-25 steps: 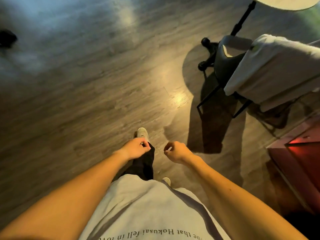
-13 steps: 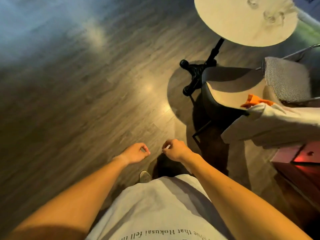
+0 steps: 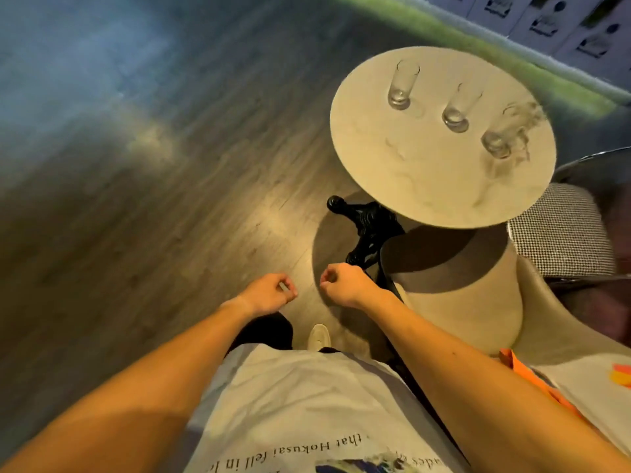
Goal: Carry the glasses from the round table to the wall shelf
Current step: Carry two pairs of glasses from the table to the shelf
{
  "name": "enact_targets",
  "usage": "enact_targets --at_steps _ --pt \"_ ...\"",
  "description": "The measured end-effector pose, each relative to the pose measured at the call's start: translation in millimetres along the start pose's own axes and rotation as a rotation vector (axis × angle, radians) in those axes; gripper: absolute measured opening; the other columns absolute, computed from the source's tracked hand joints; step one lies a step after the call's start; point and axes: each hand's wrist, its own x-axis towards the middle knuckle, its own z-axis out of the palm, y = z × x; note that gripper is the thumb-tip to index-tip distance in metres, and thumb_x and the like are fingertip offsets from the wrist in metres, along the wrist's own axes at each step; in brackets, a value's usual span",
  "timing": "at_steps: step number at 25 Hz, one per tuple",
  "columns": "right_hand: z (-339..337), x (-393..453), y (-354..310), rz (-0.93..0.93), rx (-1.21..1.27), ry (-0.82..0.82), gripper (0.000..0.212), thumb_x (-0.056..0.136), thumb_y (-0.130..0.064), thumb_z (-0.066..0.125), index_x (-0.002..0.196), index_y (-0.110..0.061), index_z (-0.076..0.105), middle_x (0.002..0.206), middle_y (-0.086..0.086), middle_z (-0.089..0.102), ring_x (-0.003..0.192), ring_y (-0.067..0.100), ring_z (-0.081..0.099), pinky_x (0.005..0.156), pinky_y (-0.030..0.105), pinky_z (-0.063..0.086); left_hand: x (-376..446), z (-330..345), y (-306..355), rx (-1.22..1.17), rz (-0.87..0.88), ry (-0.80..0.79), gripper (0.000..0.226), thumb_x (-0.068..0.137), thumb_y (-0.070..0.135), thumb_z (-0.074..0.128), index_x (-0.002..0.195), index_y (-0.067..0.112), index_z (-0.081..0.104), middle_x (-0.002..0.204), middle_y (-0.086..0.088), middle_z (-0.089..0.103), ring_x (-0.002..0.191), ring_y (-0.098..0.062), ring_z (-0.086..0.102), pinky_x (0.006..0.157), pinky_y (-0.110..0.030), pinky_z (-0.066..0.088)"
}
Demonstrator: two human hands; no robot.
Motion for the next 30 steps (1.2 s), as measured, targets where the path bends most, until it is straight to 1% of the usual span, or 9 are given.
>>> enact_targets --at_steps 5,7,9,13,17,20,25,28,30 --pt "-88 85 -30 0.072 0.081 0.064 0.024 0.090 -0.026 0.053 0.108 -0.017 0.066 0.117 0.008 0.067 0.109 0.028 0.061 0.094 0.042 0.051 114 -92 61 0.145 0.087 -0.098 0.008 0.090 0.025 0.062 0.082 0.022 0.060 0.072 0.001 0.062 0.064 -0.012 0.057 0.068 -0.029 0.051" --pt "-116 115 -36 0.124 0.143 0.132 0.023 0.090 -0.026 0.054 0.106 -0.017 0.067 0.116 0.007 0.068 0.108 0.028 0.061 0.094 0.041 0.051 159 -125 84 0.196 0.138 -0.139 0.007 0.089 0.028 0.063 0.082 0.026 0.061 0.080 -0.006 0.068 0.072 -0.019 0.062 0.075 -0.038 0.055" --pt "-141 136 -40 0.205 0.224 0.215 0.023 0.089 -0.026 0.054 0.106 -0.018 0.068 0.116 0.007 0.068 0.108 0.027 0.061 0.093 0.036 0.050 200 -154 111 0.264 0.195 -0.186 0.007 0.088 0.031 0.063 0.087 0.024 0.063 0.088 -0.011 0.072 0.076 -0.023 0.065 0.077 -0.040 0.056" --pt "-184 162 -48 0.363 0.423 0.304 0.021 0.090 -0.028 0.054 0.106 -0.021 0.067 0.117 0.009 0.067 0.102 0.027 0.062 0.082 0.029 0.047 261 -197 179 0.412 0.308 -0.256 0.013 0.090 0.030 0.062 0.094 0.018 0.066 0.092 -0.010 0.071 0.075 -0.021 0.063 0.078 -0.038 0.055" --pt "-214 176 -38 0.440 0.543 0.387 0.023 0.091 -0.026 0.054 0.109 -0.018 0.066 0.125 0.008 0.063 0.112 0.028 0.059 0.083 0.027 0.042 298 -208 240 0.504 0.423 -0.332 0.015 0.090 0.028 0.061 0.100 0.018 0.066 0.092 0.001 0.070 0.081 -0.015 0.064 0.071 -0.029 0.052" --pt "-236 182 -17 0.497 0.581 0.487 0.020 0.090 -0.024 0.056 0.105 -0.018 0.067 0.121 0.009 0.066 0.109 0.028 0.061 0.084 0.027 0.044 319 -208 279 0.509 0.445 -0.367 0.015 0.089 0.027 0.062 0.100 0.018 0.066 0.088 0.003 0.072 0.081 -0.014 0.070 0.080 -0.031 0.056" --pt "-290 188 27 0.623 0.659 0.685 0.015 0.084 -0.023 0.059 0.098 -0.020 0.064 0.106 0.010 0.070 0.099 0.030 0.065 0.083 0.034 0.053 352 -206 329 0.543 0.535 -0.194 0.016 0.088 0.032 0.062 0.101 0.022 0.060 0.100 -0.002 0.068 0.088 -0.022 0.065 0.077 -0.035 0.053" --pt "-330 193 44 0.661 0.622 0.941 0.032 0.083 -0.019 0.061 0.112 -0.019 0.047 0.111 0.008 0.057 0.093 0.030 0.057 0.072 0.034 0.043 367 -200 355 0.469 0.632 0.006 0.032 0.085 0.031 0.066 0.110 0.021 0.048 0.115 -0.004 0.057 0.092 -0.025 0.062 0.075 -0.040 0.053" --pt "-353 197 55 0.667 0.545 1.060 0.042 0.082 -0.015 0.062 0.118 -0.021 0.041 0.119 0.011 0.049 0.094 0.033 0.056 0.071 0.035 0.043 376 -196 367 0.465 0.657 0.048 0.045 0.084 0.032 0.068 0.121 0.023 0.044 0.129 -0.005 0.047 0.098 -0.024 0.059 0.077 -0.040 0.053"
